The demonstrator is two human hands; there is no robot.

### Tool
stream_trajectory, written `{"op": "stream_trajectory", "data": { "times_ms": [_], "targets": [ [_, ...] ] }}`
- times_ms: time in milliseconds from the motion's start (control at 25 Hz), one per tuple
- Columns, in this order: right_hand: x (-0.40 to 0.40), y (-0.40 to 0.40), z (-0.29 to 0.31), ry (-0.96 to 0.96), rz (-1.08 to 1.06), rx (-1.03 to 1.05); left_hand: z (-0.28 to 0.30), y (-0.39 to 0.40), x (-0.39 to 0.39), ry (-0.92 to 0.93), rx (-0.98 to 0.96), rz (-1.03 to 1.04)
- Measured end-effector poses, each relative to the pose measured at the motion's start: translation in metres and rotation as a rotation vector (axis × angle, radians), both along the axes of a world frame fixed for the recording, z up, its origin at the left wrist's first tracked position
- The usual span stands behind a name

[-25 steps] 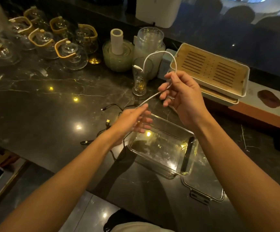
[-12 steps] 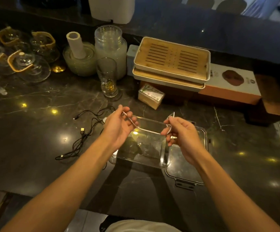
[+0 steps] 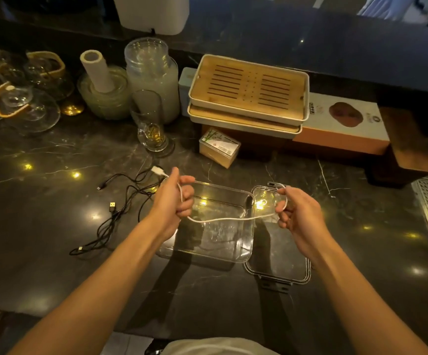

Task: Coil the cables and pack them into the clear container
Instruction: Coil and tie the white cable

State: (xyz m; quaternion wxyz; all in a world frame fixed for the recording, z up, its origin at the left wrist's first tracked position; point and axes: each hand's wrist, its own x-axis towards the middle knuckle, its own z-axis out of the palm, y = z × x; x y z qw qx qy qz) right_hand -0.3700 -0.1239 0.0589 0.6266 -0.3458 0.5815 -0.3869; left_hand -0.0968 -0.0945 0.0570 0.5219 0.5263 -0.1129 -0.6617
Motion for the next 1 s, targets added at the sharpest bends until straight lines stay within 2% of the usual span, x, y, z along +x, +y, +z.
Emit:
{"op": "stream_trajectory", "data": {
  "times_ms": [120,200,440,560,760,880,1000],
  "targets": [
    [0.004,-0.002,-0.001,0.036,0.162,-0.062,0.005,0.0,-0.013,-0.228,-0.04,-0.22],
    [0.013,-0.003,-0.003,0.025,0.226,-0.082,0.004,-0.001,-0.025,-0.322,-0.054,-0.276],
    [0.033,0.0,-0.01,-0.113,0.314,-0.075,-0.004,0.0,-0.043,-0.362,-0.064,-0.25],
    [0.038,0.007,-0.01,-0.119,0.341,-0.077,-0.009,0.001,-0.047,-0.291,-0.034,-0.263],
    [0.041,0.017,-0.007,-0.03,0.437,-0.117,-0.011,-0.001,-0.051,-0.133,-0.063,-0.274],
    [0.04,0.02,-0.007,0.007,0.484,-0.076,-0.009,-0.002,-0.05,-0.164,-0.098,-0.246],
    [0.044,0.022,-0.005,0.122,0.424,-0.028,-0.008,0.0,-0.048,-0.227,-0.112,-0.248]
  ]
}}
